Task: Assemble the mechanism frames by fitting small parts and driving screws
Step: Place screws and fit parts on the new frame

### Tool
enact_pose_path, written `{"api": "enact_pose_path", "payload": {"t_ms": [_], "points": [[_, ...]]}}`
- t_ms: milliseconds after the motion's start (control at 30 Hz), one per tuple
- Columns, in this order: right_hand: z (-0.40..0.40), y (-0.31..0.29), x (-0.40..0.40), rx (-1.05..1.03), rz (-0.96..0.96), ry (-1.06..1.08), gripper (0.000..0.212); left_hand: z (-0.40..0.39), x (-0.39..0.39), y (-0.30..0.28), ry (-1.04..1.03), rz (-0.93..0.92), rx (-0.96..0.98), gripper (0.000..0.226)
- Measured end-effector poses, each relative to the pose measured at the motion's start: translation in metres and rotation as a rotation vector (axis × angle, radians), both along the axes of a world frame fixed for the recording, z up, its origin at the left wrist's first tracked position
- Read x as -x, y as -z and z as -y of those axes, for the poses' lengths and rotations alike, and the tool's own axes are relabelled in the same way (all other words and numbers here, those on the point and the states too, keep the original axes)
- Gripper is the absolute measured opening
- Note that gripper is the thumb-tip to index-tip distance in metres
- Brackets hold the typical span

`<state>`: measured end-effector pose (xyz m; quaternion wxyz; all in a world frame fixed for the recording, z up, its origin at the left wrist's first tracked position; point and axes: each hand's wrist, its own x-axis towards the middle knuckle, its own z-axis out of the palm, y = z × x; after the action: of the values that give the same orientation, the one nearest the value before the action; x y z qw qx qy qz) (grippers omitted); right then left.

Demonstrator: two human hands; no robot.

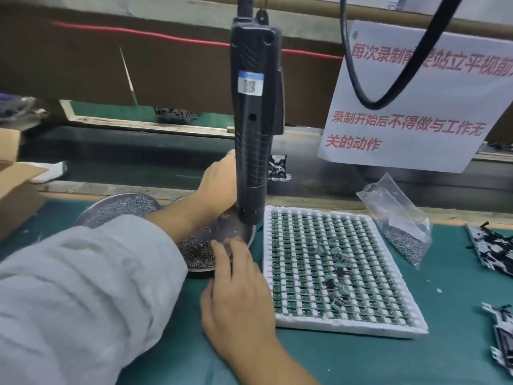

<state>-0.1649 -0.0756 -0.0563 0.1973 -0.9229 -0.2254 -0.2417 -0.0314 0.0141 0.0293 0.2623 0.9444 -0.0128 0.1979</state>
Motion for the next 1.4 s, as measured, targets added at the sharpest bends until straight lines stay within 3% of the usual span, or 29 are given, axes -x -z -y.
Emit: {"api": "enact_pose_path", "payload": {"t_ms": [234, 367, 501, 567, 667, 801, 868, 968, 1101, 1168, 1235, 1301, 1401], "points": [[0.0, 0.001, 0.004, -0.105, 0.093, -0.002, 0.058, -0.082, 0.075, 0.002, -0.028, 0.202, -0.051, 0.029], [0.002, -0.002, 0.007, -0.443, 0.126, -0.057, 0.037, -0.109, 0.166, 0.015, 0.01, 0.261, -0.17, 0.027], [0.006, 0.0, 0.008, -0.706, 0.076, -0.188, 0.032, -0.115, 0.234, 0.044, 0.099, 0.223, -0.297, 0.035], [0.008, -0.001, 0.011, -0.643, 0.105, -0.286, 0.03, -0.114, 0.248, 0.06, 0.147, 0.212, -0.389, 0.038], [0.01, -0.002, 0.018, -0.323, 0.092, -0.517, 0.036, -0.11, 0.249, 0.074, 0.19, 0.197, -0.483, 0.042], [0.006, 0.002, 0.021, 0.128, 0.099, -0.635, 0.048, -0.122, 0.242, 0.073, 0.214, 0.116, -0.375, 0.054], [0.005, 0.003, 0.021, 0.162, 0.097, -0.608, 0.046, -0.134, 0.24, 0.069, 0.132, 0.105, -0.314, 0.051], [0.004, 0.003, 0.02, 0.157, 0.108, -0.561, 0.045, -0.148, 0.23, 0.067, -0.062, 0.019, -0.428, 0.049], [0.003, 0.001, 0.021, 0.101, 0.059, -0.542, 0.044, -0.147, 0.222, 0.07, -0.095, 0.014, -0.444, 0.047], [0.004, 0.0, 0.021, 0.039, 0.052, -0.537, 0.042, -0.145, 0.222, 0.069, -0.103, 0.051, -0.326, 0.038], [0.004, 0.0, 0.021, -0.039, 0.06, -0.517, 0.037, -0.147, 0.22, 0.062, -0.102, 0.071, 0.01, 0.012], [0.003, 0.001, 0.021, -0.12, 0.057, -0.49, 0.033, -0.148, 0.216, 0.052, -0.101, 0.039, 0.414, 0.018], [0.003, 0.001, 0.023, -0.286, 0.041, -0.495, 0.027, -0.141, 0.209, 0.038, 0.077, -0.05, 0.732, 0.024]]}}
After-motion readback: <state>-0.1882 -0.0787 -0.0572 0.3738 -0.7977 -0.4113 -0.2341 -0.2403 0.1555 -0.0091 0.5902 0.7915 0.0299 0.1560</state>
